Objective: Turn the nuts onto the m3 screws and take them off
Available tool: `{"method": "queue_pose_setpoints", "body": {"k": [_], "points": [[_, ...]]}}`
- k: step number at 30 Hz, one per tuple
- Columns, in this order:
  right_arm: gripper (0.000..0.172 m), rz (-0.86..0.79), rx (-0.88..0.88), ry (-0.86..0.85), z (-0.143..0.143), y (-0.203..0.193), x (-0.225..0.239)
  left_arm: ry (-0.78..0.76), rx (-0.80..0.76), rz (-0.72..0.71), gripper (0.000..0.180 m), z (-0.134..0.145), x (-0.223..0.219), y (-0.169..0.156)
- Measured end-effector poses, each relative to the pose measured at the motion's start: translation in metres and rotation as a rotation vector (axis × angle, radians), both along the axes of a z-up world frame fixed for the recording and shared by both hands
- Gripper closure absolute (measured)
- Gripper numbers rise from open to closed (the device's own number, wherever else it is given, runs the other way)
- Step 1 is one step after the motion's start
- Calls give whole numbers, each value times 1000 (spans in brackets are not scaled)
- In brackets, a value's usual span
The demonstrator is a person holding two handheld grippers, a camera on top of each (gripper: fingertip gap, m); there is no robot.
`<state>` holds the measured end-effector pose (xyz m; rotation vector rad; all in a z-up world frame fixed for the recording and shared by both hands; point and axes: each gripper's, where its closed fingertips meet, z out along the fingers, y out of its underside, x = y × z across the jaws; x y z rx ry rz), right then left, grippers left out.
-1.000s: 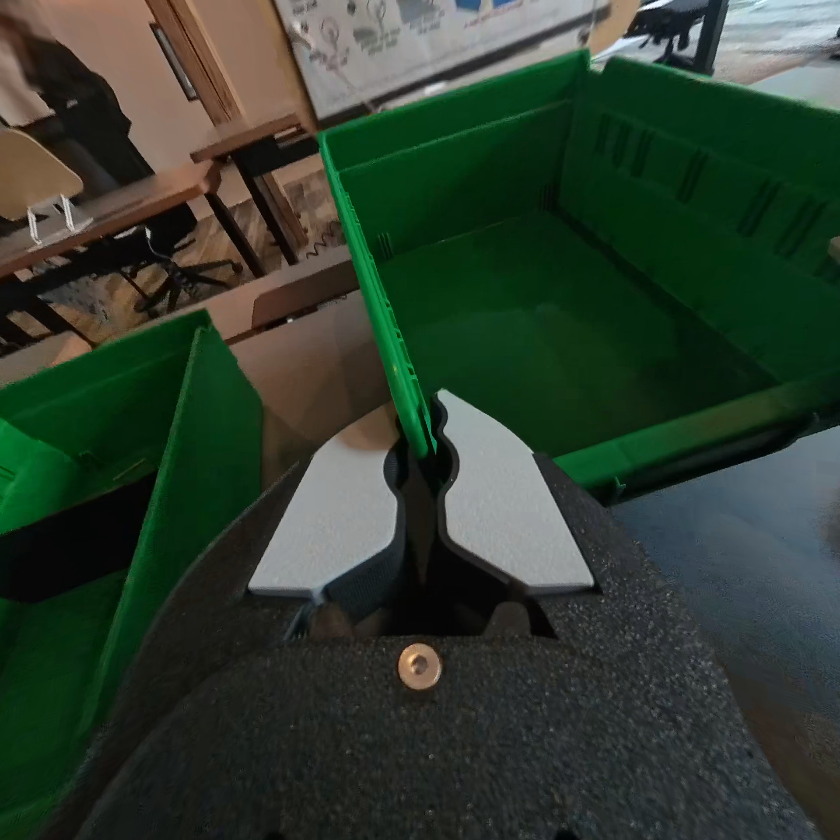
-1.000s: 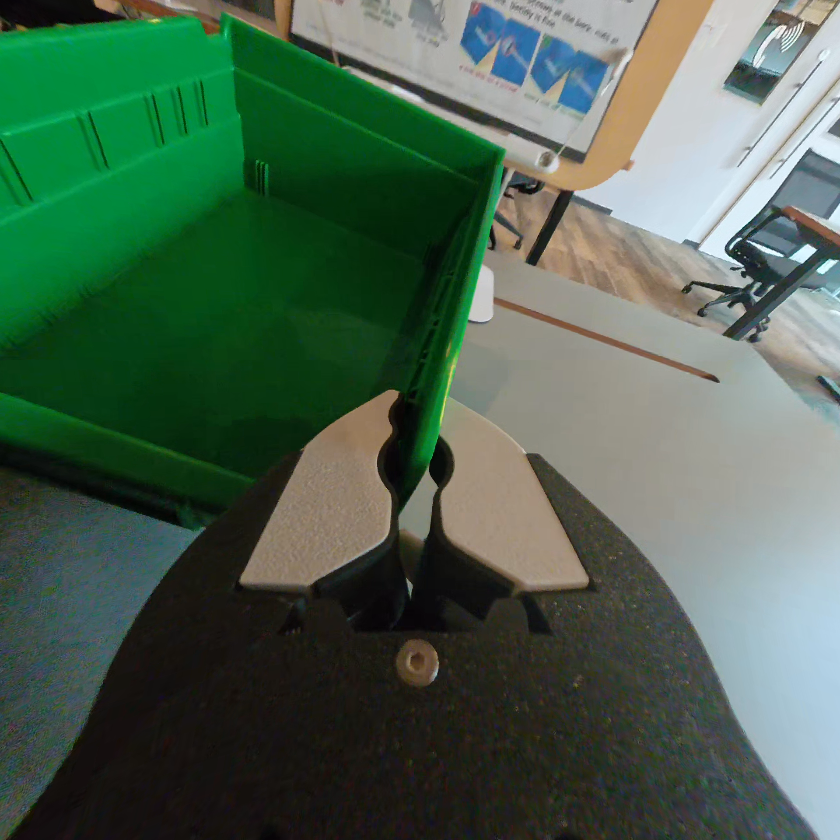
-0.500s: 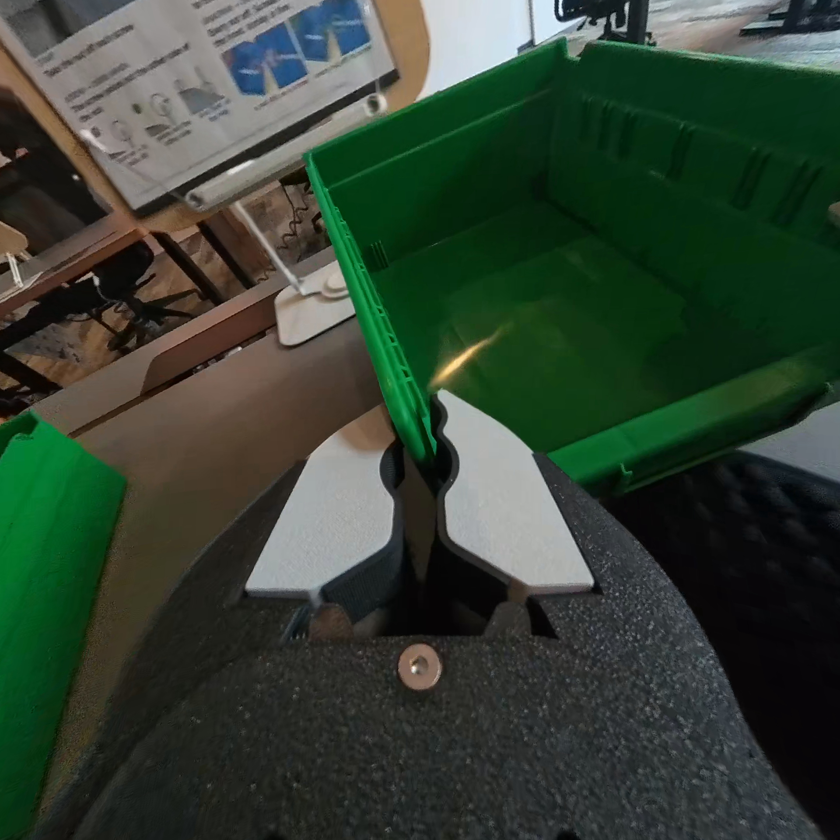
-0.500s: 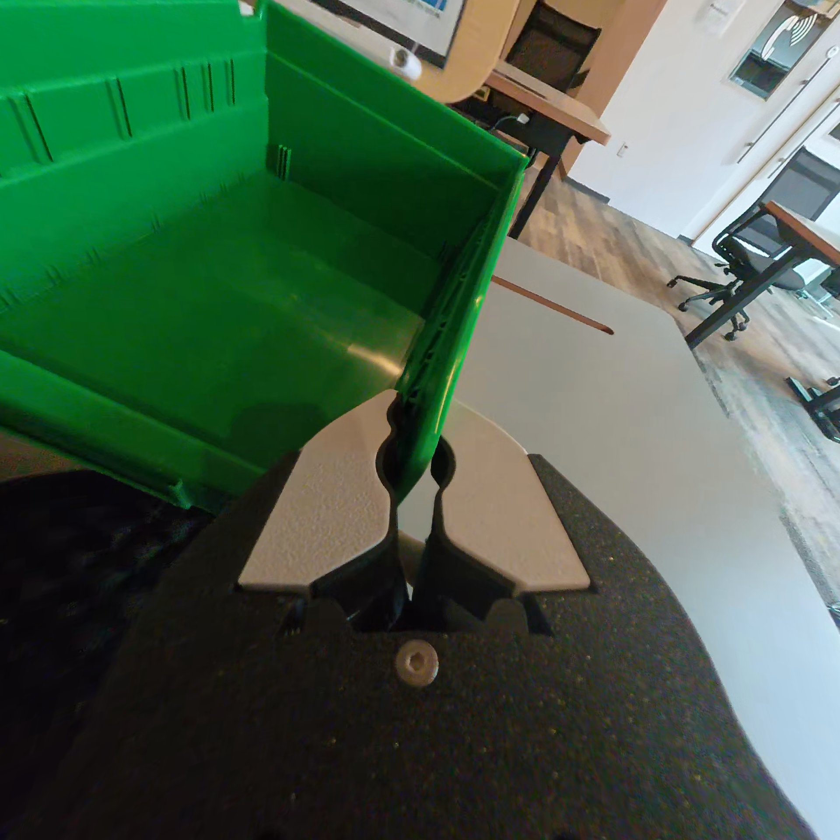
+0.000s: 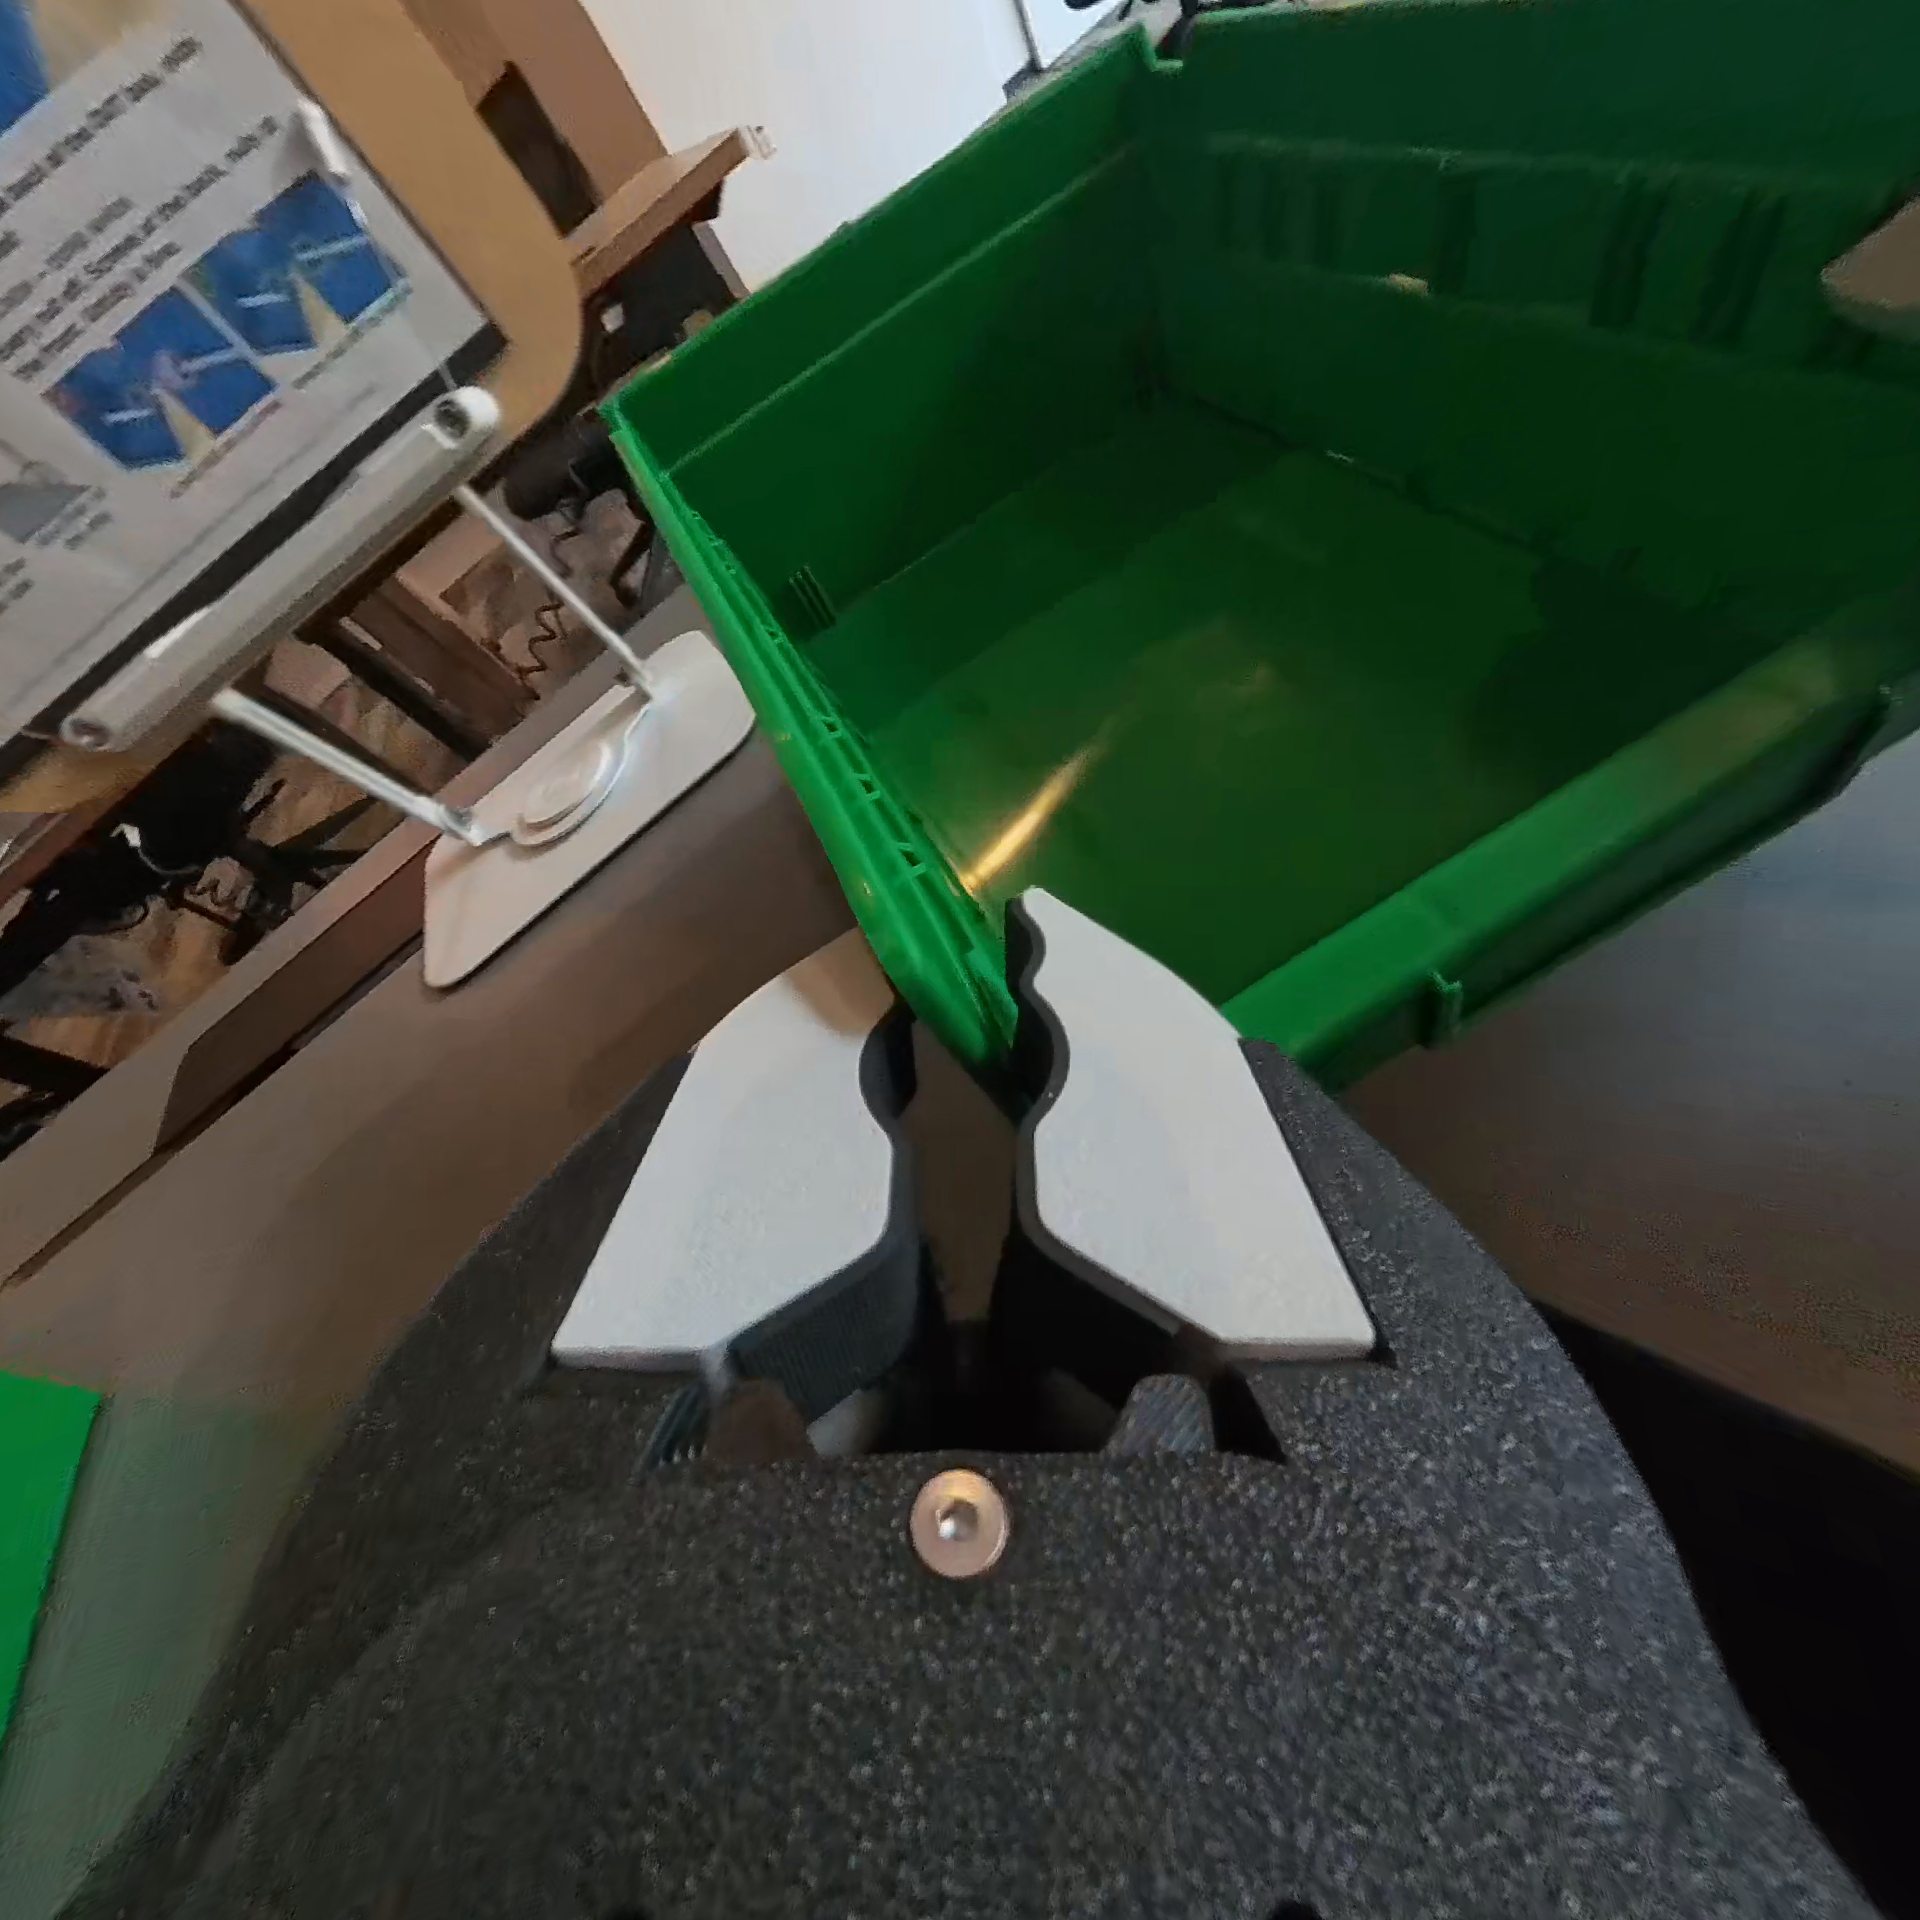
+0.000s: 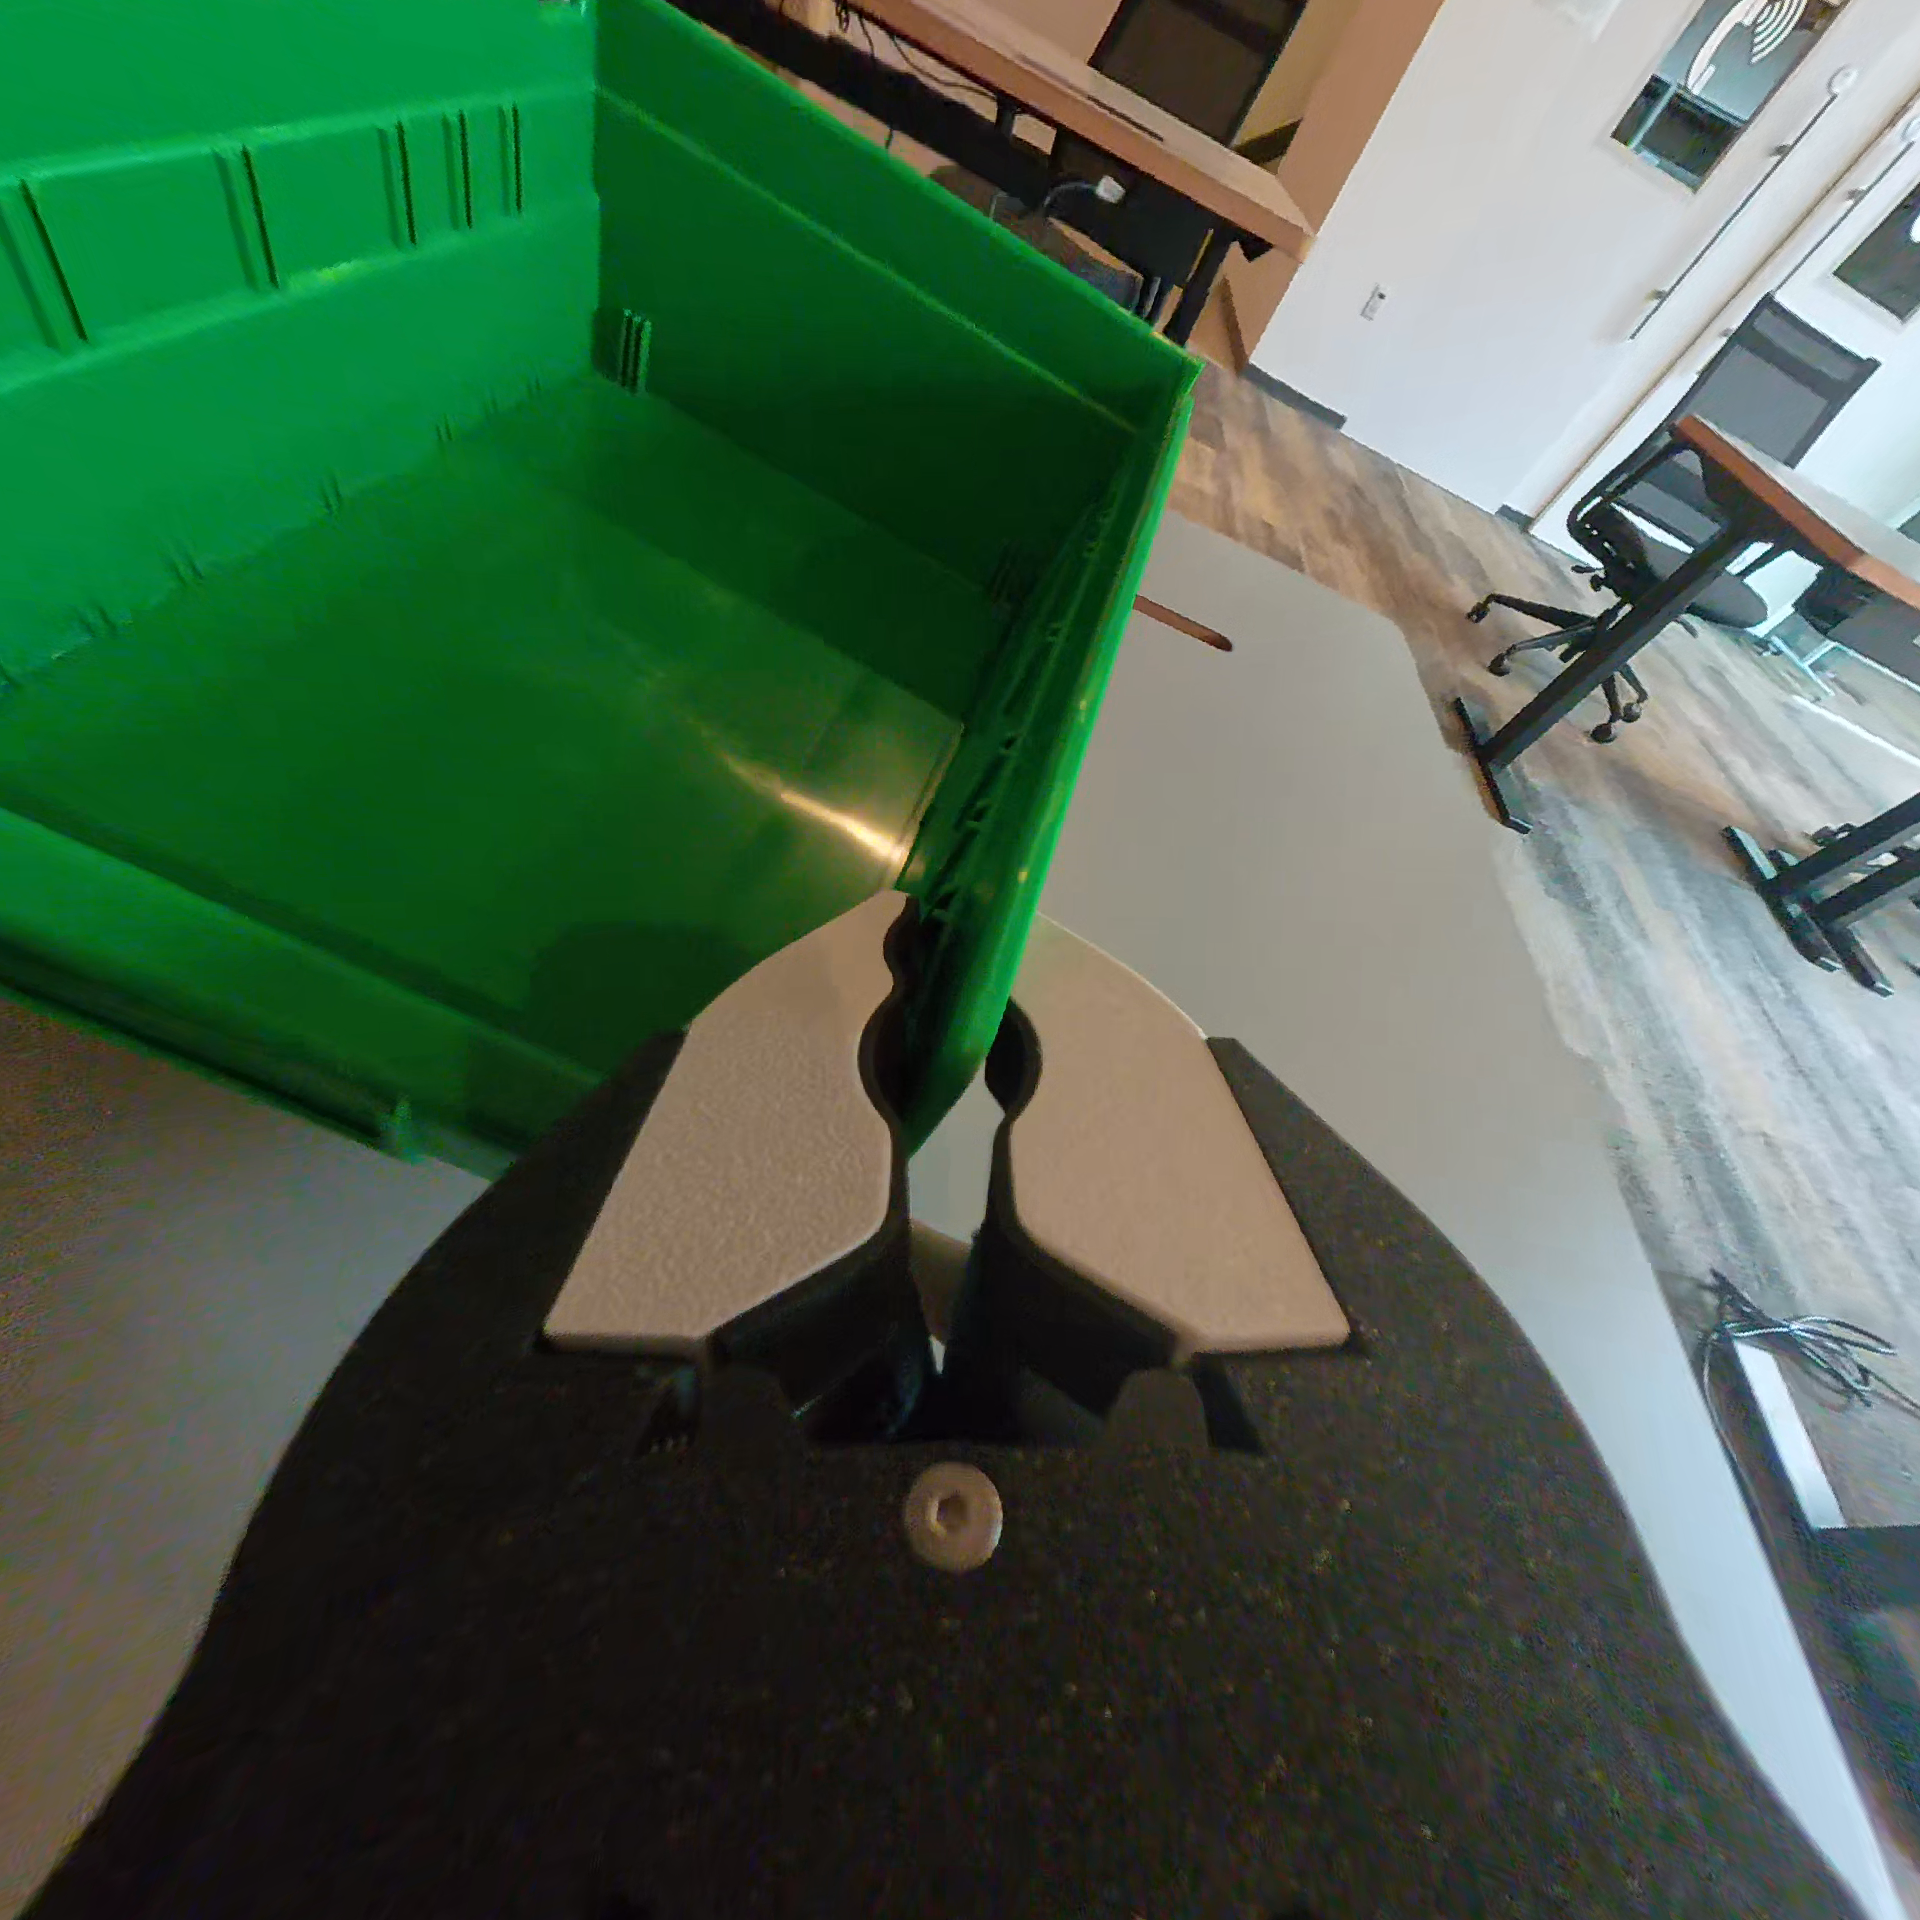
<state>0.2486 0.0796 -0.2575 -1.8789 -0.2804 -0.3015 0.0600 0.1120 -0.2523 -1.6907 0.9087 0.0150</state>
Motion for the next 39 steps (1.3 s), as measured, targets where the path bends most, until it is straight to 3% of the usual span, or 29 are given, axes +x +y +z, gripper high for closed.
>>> {"method": "queue_pose_setpoints", "body": {"k": [13, 29, 32, 36, 39], "points": [[163, 14, -39, -30, -18, -4, 59, 64, -16, -108, 159, -23, 60, -11], [161, -2, -67, -68, -19, -5, 80, 60, -61, -197, 151, -33, 78, -18], [142, -30, -50, -15, -16, -7, 85, 44, -64, -215, 149, -32, 77, -19], [109, -101, -34, 78, -5, -17, 96, 16, -52, -226, 116, -25, 61, -20], [107, -141, 59, 122, 19, -26, 94, -34, -76, -254, 101, -16, 44, -25]]}}
